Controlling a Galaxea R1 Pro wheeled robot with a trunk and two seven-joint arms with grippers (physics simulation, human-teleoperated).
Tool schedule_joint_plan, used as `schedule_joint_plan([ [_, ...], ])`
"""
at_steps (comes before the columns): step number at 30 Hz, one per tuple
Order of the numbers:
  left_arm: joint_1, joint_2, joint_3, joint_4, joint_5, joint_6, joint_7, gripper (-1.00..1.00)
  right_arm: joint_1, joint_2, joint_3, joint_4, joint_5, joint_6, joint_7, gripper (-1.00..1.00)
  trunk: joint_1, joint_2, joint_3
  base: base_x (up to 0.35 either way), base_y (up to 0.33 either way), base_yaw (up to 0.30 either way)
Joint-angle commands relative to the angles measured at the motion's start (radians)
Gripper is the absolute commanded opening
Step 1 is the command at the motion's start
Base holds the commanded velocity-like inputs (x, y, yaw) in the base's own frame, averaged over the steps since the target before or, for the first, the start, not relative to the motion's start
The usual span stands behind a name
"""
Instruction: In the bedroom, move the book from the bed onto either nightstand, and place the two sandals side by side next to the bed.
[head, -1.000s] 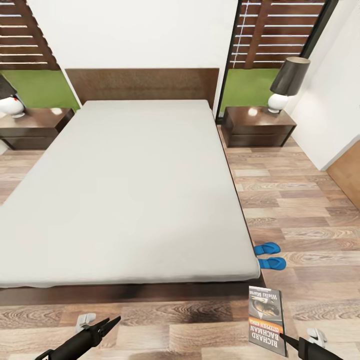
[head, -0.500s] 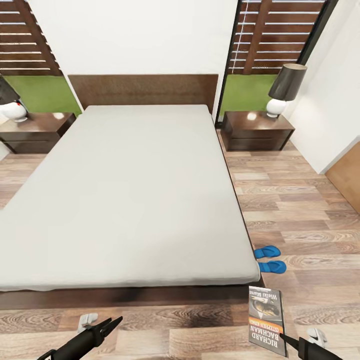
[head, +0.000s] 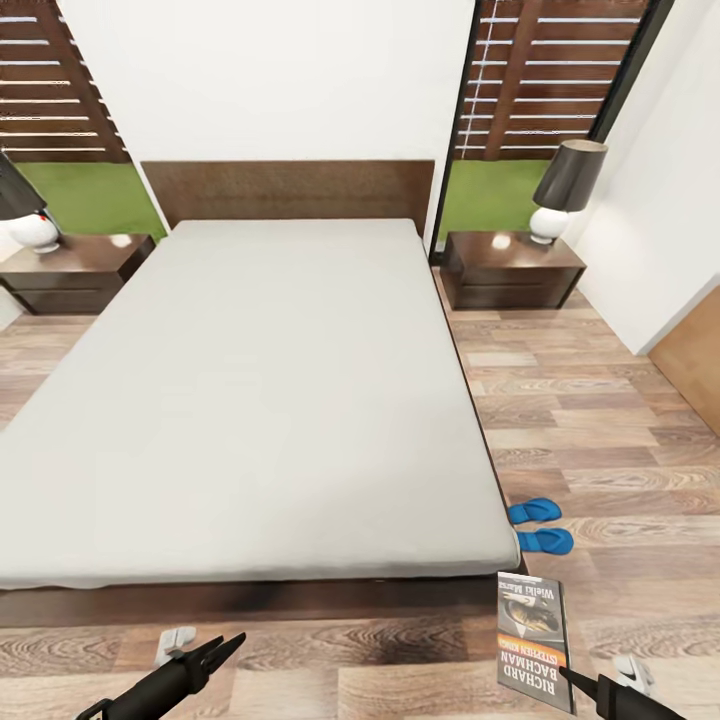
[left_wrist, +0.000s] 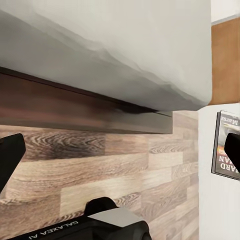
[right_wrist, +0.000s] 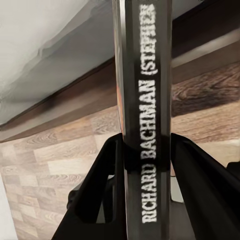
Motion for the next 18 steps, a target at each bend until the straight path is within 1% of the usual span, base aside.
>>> schedule_joint_plan([
  [1,-0.001,0.000,0.002,0.001,-0.001,-0.005,-0.003,1.00,-0.001,-0.001,0.005,0.000,-0.012,0.012,0.004,-1.00,0.000,-0.001,0.001,0.000,0.000,0.000],
  [18,-0.001,0.000,0.002,0.001,-0.001,-0.005,-0.003,1.00,-0.001,0.004,0.005,0.000,-0.012,0.012,0.004,-1.00,0.000,-0.001,0.028,0.000,0.000,0.000],
])
